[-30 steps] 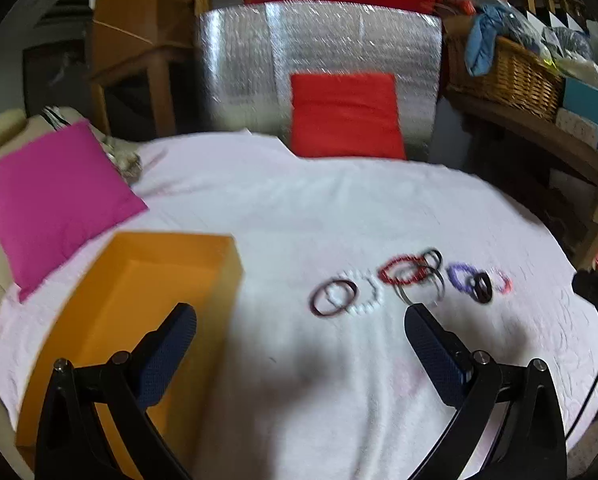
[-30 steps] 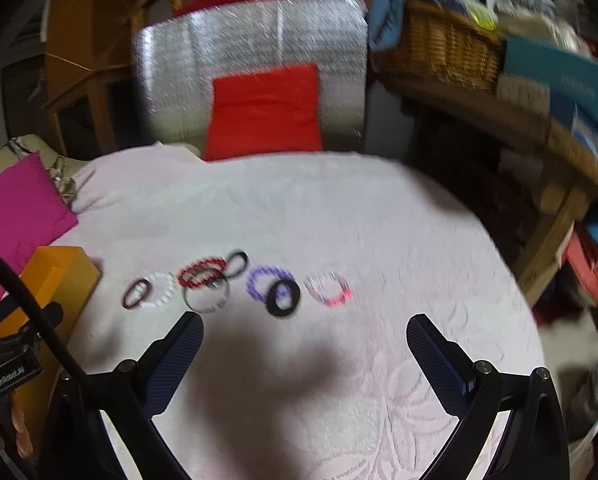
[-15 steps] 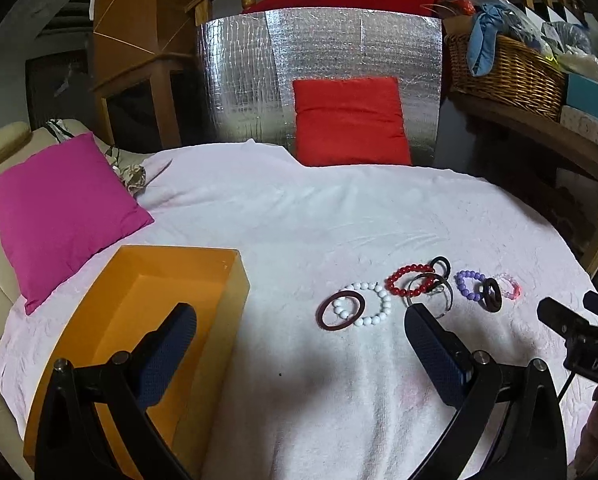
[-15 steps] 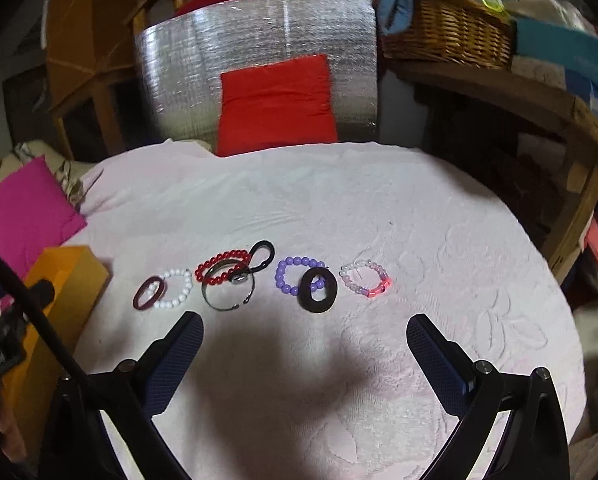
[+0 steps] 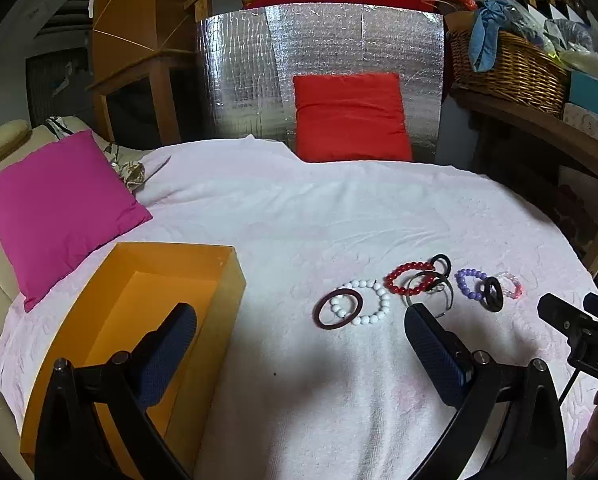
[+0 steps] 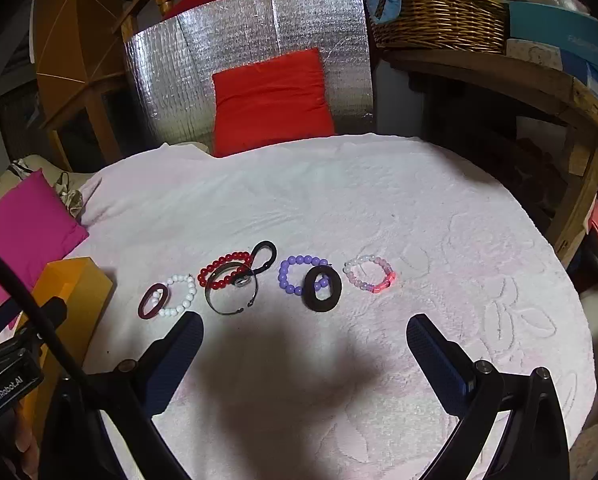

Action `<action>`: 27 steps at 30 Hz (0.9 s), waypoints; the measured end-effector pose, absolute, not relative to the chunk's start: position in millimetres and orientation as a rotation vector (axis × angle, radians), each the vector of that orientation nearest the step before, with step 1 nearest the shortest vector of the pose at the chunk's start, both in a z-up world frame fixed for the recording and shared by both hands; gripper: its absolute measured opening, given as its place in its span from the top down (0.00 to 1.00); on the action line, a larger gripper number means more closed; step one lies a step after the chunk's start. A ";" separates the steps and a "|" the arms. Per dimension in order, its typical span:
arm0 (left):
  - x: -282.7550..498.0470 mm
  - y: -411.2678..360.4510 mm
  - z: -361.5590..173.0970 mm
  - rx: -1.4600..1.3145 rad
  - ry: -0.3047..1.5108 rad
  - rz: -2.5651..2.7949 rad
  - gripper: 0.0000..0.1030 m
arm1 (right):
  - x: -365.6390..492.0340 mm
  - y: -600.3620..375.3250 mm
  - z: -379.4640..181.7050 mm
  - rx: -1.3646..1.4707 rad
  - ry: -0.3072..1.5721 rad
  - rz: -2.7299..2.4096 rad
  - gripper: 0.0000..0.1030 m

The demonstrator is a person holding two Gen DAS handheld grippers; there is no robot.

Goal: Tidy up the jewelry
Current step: 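Move both tools toward the row of bracelets on the cloth, then grasp the silver metal bangle with the right tool while the left tool approaches the dark red bangle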

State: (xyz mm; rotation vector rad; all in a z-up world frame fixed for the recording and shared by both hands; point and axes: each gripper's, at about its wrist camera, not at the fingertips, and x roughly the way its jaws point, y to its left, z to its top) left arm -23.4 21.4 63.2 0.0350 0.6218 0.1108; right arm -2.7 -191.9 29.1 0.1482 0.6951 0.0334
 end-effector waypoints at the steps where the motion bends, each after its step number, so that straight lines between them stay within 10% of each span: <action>1: -22.8 22.5 62.7 0.030 0.625 0.111 0.00 | -1.7 -191.7 29.1 0.152 0.697 0.036 0.00; 27: 27.1 74.9 25.5 0.041 0.812 0.218 0.00 | 104.7 -113.5 -39.7 0.000 0.889 0.221 0.14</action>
